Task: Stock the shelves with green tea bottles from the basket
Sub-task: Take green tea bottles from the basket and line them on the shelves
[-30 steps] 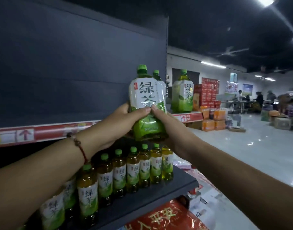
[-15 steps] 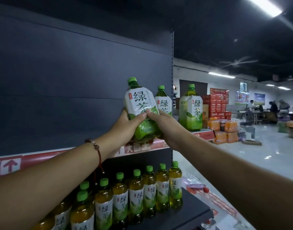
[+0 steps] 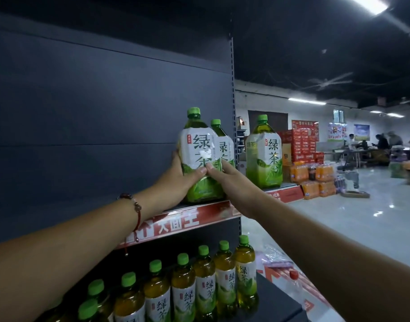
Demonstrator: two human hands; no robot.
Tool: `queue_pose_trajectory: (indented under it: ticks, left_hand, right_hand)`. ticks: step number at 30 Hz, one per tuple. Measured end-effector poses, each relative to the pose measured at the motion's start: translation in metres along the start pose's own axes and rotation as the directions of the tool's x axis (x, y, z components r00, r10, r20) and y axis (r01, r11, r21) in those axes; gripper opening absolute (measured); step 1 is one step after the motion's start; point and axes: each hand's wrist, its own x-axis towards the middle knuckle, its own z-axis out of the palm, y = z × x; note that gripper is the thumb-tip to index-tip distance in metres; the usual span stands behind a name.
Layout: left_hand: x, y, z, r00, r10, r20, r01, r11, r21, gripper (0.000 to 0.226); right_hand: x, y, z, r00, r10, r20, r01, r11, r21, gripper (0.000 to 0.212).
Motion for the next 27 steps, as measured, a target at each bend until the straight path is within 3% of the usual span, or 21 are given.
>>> queue_pose_trajectory:
  ticks: [4, 11, 17, 27]
  left_hand:
    - [0.004, -0.003, -0.001, 1.0, 0.019, 0.02, -0.021, 0.996, 0.092, 0.078]
    - [0.014, -0.009, -0.002, 1.0, 0.009, 0.024, -0.013, 0.987, 0.159, 0.066]
    - [0.028, -0.018, 0.004, 0.999, -0.026, -0.028, 0.032, 0.977, 0.212, 0.071]
    - [0.041, -0.027, 0.011, 0.995, -0.076, -0.069, 0.09, 0.97, 0.224, 0.076]
  right_hand:
    - [0.002, 0.003, -0.005, 1.0, -0.024, -0.006, 0.024, 0.997, -0.073, 0.017]
    - [0.017, 0.004, -0.003, 0.993, -0.044, -0.114, 0.005, 0.948, -0.319, 0.03]
    - [0.036, 0.012, -0.003, 0.973, -0.002, -0.231, -0.103, 0.892, -0.441, 0.065]
    - [0.045, 0.019, -0.002, 0.959, -0.017, -0.283, -0.133, 0.853, -0.504, 0.062]
